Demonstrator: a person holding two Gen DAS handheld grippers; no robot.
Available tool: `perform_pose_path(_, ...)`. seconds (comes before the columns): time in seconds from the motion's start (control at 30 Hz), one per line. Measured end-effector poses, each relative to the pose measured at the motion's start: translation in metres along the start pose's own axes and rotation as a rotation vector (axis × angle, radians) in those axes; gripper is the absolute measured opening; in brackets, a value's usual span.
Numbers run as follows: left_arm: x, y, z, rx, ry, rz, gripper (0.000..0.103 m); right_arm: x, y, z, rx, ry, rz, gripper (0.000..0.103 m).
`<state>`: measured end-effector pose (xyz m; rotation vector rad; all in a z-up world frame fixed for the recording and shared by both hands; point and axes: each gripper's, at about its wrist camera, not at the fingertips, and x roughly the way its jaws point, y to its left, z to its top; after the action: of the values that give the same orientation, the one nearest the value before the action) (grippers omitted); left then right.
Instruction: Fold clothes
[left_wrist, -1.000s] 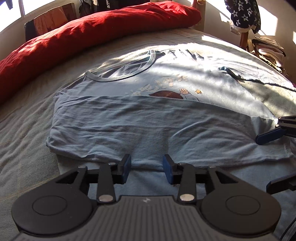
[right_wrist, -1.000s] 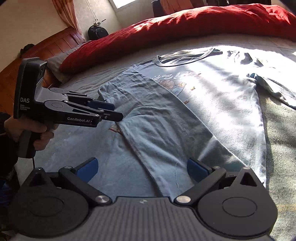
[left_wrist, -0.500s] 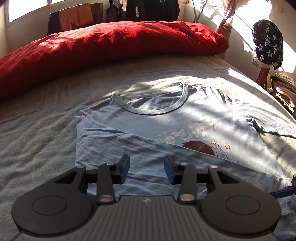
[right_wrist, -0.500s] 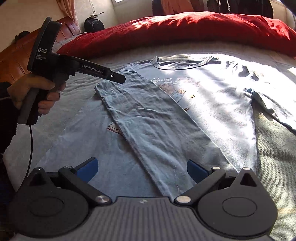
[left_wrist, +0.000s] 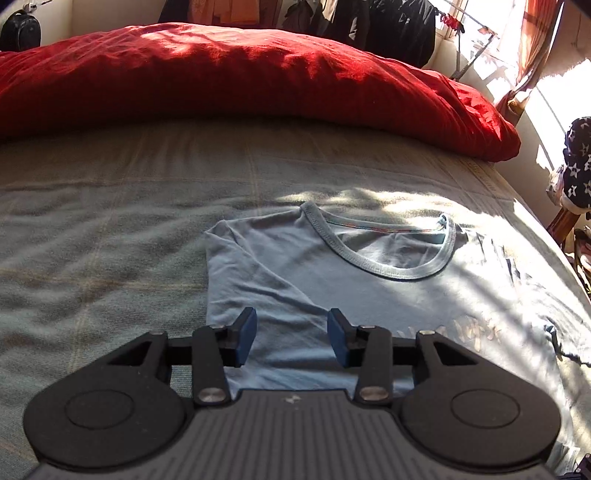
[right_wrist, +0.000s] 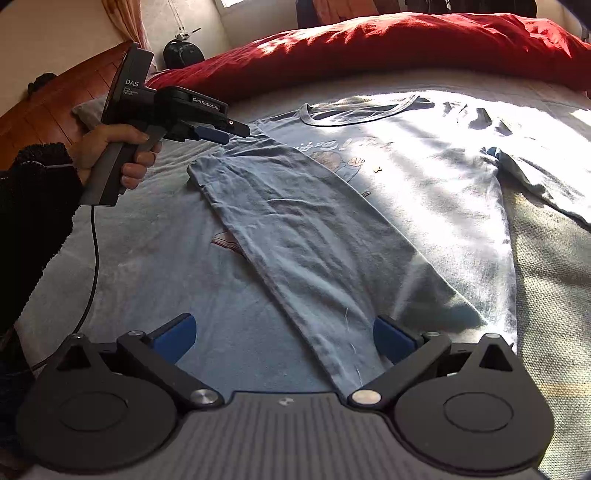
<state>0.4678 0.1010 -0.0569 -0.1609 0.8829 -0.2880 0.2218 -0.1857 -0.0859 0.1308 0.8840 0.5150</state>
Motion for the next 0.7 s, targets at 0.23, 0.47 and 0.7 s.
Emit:
perform_pose_path(0.23, 0.048, 0.029, 0.018, -0.146, 0.005, 0.063, 0.044, 0.0, 0.001, -0.003, -0.018, -0.001, 0.005, 0.103)
perform_pose_path(0.47, 0.044, 0.033, 0.048, -0.191, -0.062, 0.085, 0.043, 0.002, 0.001, -0.002, -0.039, 0.007, 0.009, 0.103)
perform_pose_path(0.7, 0.054, 0.022, 0.032, -0.115, 0.047, 0.08, 0.05, 0.004, 0.0, -0.002, -0.043, 0.008, 0.014, 0.103)
